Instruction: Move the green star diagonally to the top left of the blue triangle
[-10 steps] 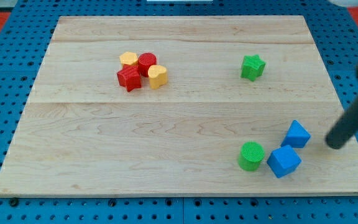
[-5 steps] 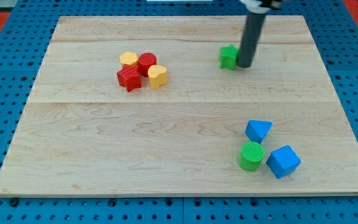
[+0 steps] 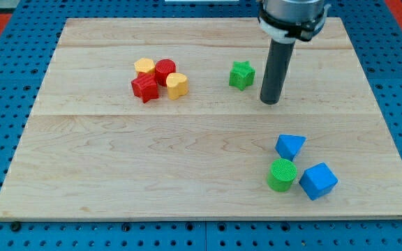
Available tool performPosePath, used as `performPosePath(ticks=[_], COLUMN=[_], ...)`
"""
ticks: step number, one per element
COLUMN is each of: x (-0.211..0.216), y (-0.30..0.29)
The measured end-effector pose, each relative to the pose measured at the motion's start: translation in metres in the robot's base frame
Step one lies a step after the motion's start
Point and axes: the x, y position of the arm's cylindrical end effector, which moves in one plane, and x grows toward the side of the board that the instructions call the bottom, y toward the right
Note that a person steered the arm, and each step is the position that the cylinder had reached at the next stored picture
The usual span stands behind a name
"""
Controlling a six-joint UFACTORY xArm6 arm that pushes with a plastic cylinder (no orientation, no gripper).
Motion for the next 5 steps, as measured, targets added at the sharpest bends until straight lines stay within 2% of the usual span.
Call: performPosePath(ticks=[1,2,3,4,5], x=[-0.053,-0.118,-0.065,0.017,-0.016], y=[0.028,-0.008,-0.039,-0.034,-0.020])
